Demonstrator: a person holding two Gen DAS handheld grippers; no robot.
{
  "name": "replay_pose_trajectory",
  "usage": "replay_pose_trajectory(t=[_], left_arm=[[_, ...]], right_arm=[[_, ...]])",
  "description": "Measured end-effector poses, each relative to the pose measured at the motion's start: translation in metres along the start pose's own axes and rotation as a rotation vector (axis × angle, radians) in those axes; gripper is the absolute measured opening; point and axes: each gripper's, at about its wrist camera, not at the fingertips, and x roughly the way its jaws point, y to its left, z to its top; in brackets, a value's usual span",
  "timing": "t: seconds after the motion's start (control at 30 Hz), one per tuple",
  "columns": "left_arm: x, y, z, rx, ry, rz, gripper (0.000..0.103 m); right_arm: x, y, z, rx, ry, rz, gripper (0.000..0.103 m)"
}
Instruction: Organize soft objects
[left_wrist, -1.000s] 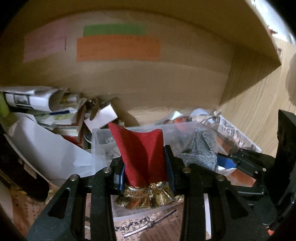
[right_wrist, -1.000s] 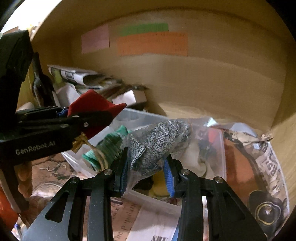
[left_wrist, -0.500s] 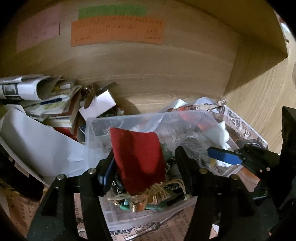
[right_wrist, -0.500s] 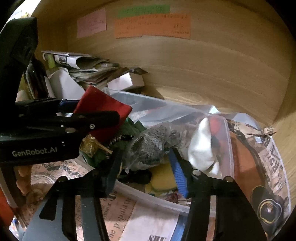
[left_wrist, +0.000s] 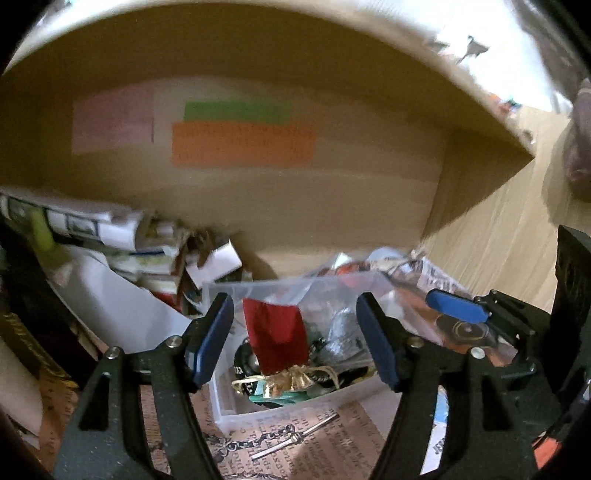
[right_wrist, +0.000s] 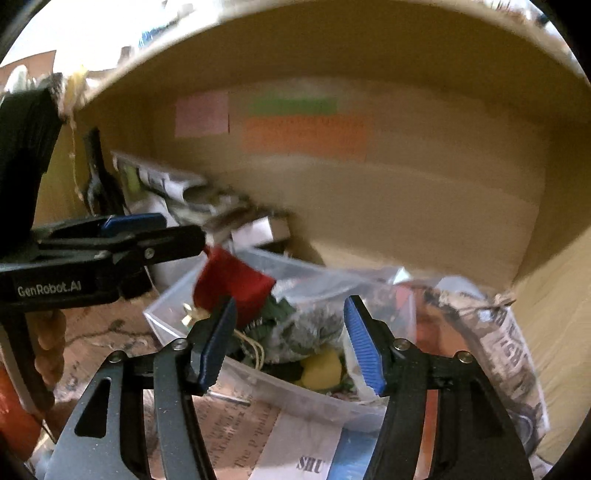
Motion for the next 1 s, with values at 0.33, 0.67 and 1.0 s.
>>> replay_pose_trajectory(t=[0.33, 0.67, 1.0], left_arm=[[-0.063, -0.015, -0.002, 0.024, -0.157, 0.021, 0.083], [-0.104, -0.029, -0.008, 0.035, -0.239, 0.051, 0.100], [-0.115, -0.034, -0.014, 0.030, -0.247, 0.076, 0.103]], right_arm=[[-0.068, 0.003, 0.017, 0.020, -0.197, -0.036, 0.076], [-0.102, 0.008, 0.015, 0.033, -0.278, -0.043, 0.091], [-0.111, 0.008, 0.007, 0.057, -0.289, -0.054, 0.103]])
